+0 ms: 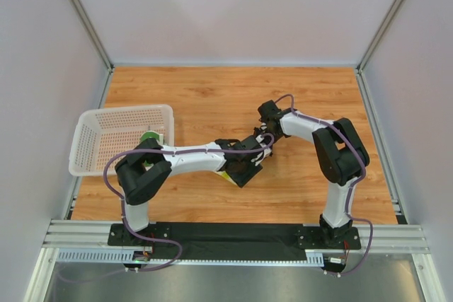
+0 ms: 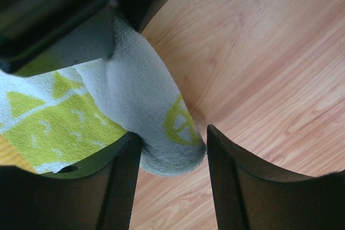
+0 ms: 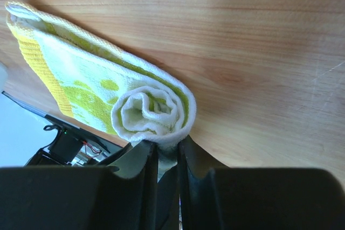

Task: Roll the towels
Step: Roll the towel

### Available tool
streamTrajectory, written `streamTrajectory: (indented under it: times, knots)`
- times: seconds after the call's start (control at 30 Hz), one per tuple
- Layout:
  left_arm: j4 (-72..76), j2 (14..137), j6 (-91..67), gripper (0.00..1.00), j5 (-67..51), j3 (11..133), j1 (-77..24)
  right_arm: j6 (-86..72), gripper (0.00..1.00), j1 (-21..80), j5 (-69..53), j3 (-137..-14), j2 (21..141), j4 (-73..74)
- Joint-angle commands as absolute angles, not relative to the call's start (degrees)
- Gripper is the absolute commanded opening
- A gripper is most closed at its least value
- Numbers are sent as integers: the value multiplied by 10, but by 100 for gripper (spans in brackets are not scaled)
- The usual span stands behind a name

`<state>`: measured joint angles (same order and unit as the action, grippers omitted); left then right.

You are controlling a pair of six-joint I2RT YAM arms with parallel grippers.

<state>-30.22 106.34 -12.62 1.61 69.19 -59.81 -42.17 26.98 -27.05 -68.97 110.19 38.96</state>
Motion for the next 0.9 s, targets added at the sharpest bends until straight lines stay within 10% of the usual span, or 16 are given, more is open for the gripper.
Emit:
streamTrajectory:
  times: [0.0,0.53,0.87]
  knots:
    - [-304,1096,-122,58,16,693,-611,-428,6,274,-272,-700,1112,402]
    - [-302,1095,-114,24,18,672,-604,-426,8,258,-291,-679,1105,405]
    - [-251,1009,-123,19,-108,617,-551,-401,46,191,-264,-681,1085,442]
